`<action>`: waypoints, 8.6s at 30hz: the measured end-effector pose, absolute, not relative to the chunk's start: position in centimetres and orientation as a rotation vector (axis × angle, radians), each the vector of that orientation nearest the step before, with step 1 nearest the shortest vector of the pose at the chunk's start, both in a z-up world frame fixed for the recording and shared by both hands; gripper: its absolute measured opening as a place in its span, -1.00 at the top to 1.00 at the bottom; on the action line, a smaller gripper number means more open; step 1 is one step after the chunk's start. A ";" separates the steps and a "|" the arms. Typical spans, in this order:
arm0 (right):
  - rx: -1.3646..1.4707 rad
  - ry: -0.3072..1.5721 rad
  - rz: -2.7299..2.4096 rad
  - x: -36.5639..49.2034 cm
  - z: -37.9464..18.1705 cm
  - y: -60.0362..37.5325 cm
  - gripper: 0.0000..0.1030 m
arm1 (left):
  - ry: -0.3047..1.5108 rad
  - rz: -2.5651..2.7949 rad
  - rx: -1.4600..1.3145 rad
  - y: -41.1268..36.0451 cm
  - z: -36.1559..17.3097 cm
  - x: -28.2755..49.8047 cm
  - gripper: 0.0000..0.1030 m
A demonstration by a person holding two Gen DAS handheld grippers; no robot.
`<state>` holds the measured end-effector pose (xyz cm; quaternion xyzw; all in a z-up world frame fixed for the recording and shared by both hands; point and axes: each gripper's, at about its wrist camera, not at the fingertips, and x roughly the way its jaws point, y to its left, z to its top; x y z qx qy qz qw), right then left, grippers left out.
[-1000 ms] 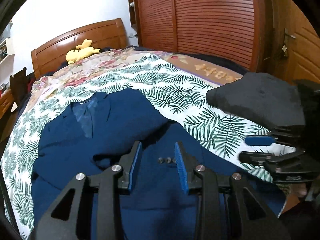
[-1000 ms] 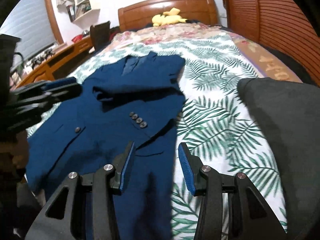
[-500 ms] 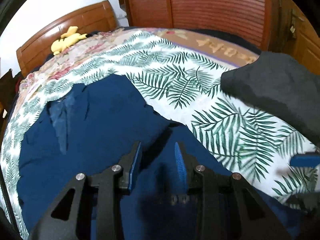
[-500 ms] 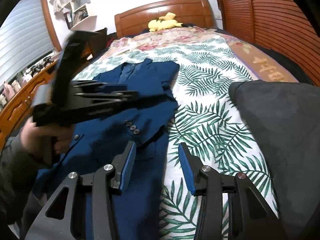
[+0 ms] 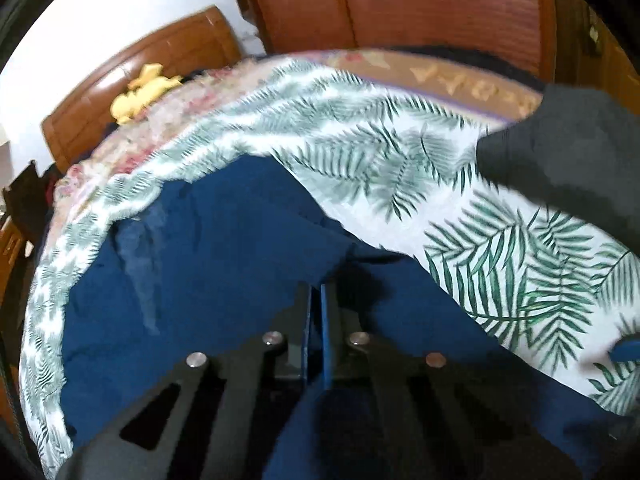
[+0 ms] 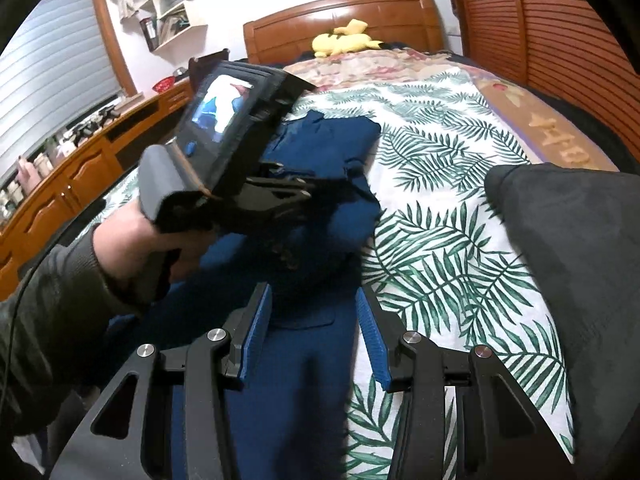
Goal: Fold large clothes
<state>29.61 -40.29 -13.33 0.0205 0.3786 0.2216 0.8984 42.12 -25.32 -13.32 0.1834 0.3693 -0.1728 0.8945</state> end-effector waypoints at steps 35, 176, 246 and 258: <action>0.058 0.738 0.330 30.9 -12.1 -42.4 -0.26 | 0.842 -0.417 0.341 -25.2 -13.6 42.0 0.40; -0.108 0.866 0.330 18.3 -17.3 -41.0 0.29 | 0.896 0.074 -0.126 11.8 -17.9 9.1 0.31; -0.288 0.458 0.304 24.1 -1.6 -34.3 0.98 | 0.488 -0.126 -0.078 3.7 -0.8 21.8 0.99; -0.363 0.515 0.243 32.3 -5.7 -32.9 0.98 | 0.471 -0.115 -0.072 4.2 -4.1 25.1 0.99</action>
